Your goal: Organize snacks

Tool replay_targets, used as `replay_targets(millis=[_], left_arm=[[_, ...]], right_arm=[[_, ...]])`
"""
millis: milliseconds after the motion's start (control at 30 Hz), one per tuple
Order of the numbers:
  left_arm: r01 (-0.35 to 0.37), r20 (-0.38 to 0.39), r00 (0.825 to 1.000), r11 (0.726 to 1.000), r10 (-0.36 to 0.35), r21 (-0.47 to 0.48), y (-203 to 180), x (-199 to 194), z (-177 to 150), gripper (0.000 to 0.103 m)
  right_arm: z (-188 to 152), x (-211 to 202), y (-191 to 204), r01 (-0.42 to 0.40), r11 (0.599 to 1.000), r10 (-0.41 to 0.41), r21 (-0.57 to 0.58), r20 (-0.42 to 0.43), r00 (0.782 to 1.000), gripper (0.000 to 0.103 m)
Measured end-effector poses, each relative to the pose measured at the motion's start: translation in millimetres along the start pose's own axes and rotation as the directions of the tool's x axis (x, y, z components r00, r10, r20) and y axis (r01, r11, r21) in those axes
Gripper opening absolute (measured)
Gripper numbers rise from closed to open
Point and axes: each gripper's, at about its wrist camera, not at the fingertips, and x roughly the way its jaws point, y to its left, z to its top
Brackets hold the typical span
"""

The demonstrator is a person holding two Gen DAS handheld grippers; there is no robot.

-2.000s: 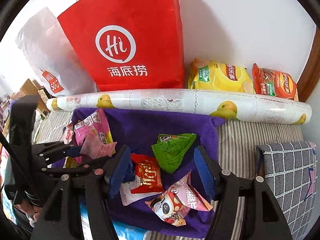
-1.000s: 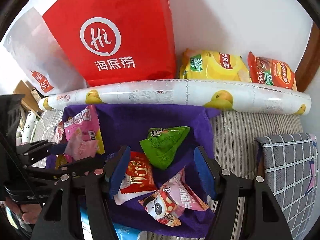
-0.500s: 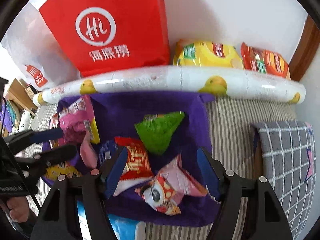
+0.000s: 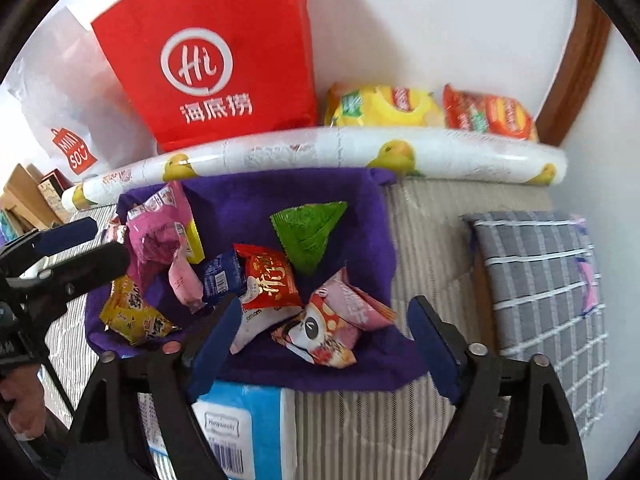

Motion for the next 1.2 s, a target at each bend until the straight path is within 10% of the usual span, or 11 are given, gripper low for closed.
replay_targets(millis=[1200], left_arm=[[-0.115,0.210,0.971,0.993,0.113,0.000,-71,-179,-139,0.092]], right_arm=[[-147,-197,18,0.030,0.999,-0.034,0.019,0.261,0.965,0.101]])
